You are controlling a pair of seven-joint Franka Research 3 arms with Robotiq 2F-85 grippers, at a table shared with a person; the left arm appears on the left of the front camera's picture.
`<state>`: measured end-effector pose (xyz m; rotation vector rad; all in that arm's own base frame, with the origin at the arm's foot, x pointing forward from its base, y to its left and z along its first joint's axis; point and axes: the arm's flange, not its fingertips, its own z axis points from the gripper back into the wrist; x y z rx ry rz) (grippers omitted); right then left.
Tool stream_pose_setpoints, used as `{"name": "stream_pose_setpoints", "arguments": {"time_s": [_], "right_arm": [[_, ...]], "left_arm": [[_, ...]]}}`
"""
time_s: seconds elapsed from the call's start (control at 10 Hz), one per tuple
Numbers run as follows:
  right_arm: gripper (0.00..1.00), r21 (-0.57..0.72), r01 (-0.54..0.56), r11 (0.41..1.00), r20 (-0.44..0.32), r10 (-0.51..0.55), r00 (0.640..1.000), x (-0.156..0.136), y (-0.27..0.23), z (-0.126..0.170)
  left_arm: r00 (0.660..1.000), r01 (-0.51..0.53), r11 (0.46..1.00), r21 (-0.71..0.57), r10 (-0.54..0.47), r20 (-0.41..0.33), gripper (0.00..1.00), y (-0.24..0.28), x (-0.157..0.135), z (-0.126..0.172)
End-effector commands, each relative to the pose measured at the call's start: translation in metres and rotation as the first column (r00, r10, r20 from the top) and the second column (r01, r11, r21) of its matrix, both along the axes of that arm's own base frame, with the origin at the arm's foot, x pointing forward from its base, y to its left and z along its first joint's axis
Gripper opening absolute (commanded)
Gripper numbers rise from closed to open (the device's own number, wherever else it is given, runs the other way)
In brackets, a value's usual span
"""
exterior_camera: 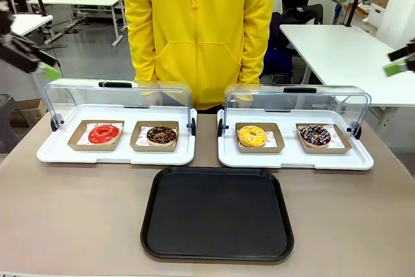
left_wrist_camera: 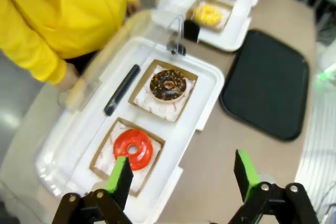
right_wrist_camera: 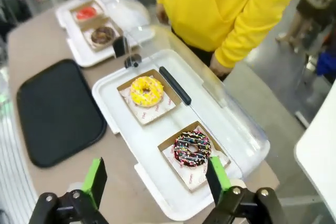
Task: Move the first donut from the left to the tray.
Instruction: Pick up the Paper togo box containing the Donut indicated by the person and place it on the Handle tray.
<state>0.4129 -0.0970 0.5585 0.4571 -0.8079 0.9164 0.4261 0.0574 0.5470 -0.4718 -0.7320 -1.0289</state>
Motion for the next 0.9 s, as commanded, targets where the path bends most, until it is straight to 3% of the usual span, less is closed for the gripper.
{"name": "stream_pose_setpoints", "arguments": {"time_s": [0.0, 0.2, 0.5, 0.8], "right_arm": [[1.0, 0.111, -0.082, 0.99, 0.023, 0.08, 0.996, 0.019, -0.043, -0.02], [1.0, 0.174, -0.104, 0.979, 0.065, 0.094, 0.993, 0.021, -0.063, -0.042], [1.0, 0.236, -0.12, 0.964, 0.067, 0.107, 0.992, 0.025, -0.061, -0.06], [1.0, 0.248, -0.128, 0.96, 0.091, 0.108, 0.99, 0.012, -0.058, -0.061]], "left_arm": [[0.995, 0.07, 0.99, -0.124, -0.06, 0.078, 1.0, 0.046, 0.011, -0.016], [0.992, 0.061, 0.979, -0.195, -0.038, 0.121, 1.0, 0.087, 0.005, -0.049], [0.985, 0.082, 0.97, -0.231, -0.043, 0.169, 1.0, 0.113, 0.004, -0.06], [0.976, 0.1, 0.968, -0.231, -0.05, 0.212, 1.0, 0.117, -0.004, -0.059]]}}
